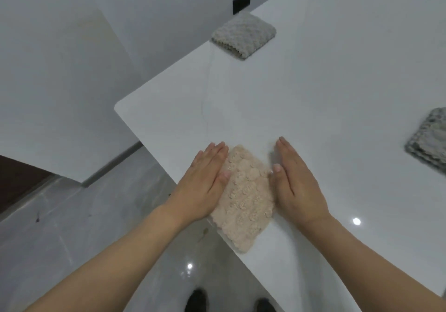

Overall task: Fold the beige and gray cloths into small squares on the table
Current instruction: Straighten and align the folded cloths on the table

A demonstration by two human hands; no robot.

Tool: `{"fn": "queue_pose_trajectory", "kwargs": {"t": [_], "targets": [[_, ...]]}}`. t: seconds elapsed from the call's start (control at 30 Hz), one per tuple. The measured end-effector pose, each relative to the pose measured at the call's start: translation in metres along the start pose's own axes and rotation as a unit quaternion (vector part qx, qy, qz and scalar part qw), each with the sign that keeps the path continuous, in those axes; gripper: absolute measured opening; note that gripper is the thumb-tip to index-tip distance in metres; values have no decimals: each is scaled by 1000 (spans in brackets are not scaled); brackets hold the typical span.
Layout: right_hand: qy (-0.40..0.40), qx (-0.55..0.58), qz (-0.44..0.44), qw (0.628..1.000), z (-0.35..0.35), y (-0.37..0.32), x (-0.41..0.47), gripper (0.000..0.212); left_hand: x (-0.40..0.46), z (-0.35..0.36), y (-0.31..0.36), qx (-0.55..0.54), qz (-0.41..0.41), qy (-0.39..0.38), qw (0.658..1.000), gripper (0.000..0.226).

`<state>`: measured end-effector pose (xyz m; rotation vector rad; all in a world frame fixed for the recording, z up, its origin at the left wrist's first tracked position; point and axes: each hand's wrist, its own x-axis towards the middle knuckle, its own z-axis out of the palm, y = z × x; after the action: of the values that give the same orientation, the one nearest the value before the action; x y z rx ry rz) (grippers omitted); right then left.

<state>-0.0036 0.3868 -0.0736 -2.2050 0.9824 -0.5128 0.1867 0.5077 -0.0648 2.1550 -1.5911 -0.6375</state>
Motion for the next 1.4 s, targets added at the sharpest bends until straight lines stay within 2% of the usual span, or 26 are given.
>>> {"fn": "queue_pose_trajectory", "kwargs": {"t": [0.07,0.17,0.37,0.5,0.63,0.73,0.8,0.87,0.93,0.97,1.1,1.4], "targets": [[85,102,118,984,6,-15,-15,56,3,-12,-1,-76,2,-22,997,54],[156,175,192,953,24,-41,-38,58,15,-28,-6,-191,-5,-37,981,49],[211,199,238,927,51,-70,-43,61,33,-33,-11,-307,28,-88,947,44],[234,190,241,922,59,-76,-35,59,34,-27,-8,-346,46,-112,930,44],[246,152,239,927,65,-75,-31,58,36,-23,-5,-343,70,-121,929,45],[235,102,224,940,67,-72,-30,58,37,-22,-5,-328,88,-130,932,44],[220,46,225,948,68,-70,-30,59,38,-21,-5,-277,107,-134,946,44],[189,-46,241,951,68,-66,-28,60,41,-18,-11,-128,165,-126,970,48],[153,-135,260,944,69,-64,-27,62,46,-13,-20,38,234,-102,966,54],[139,-163,266,940,70,-63,-26,63,48,-11,-24,79,249,-90,961,55],[121,-210,280,929,71,-62,-25,64,49,-8,-25,105,253,-66,960,55],[118,-221,282,926,71,-63,-23,67,50,-8,-26,113,252,-66,959,55]]}}
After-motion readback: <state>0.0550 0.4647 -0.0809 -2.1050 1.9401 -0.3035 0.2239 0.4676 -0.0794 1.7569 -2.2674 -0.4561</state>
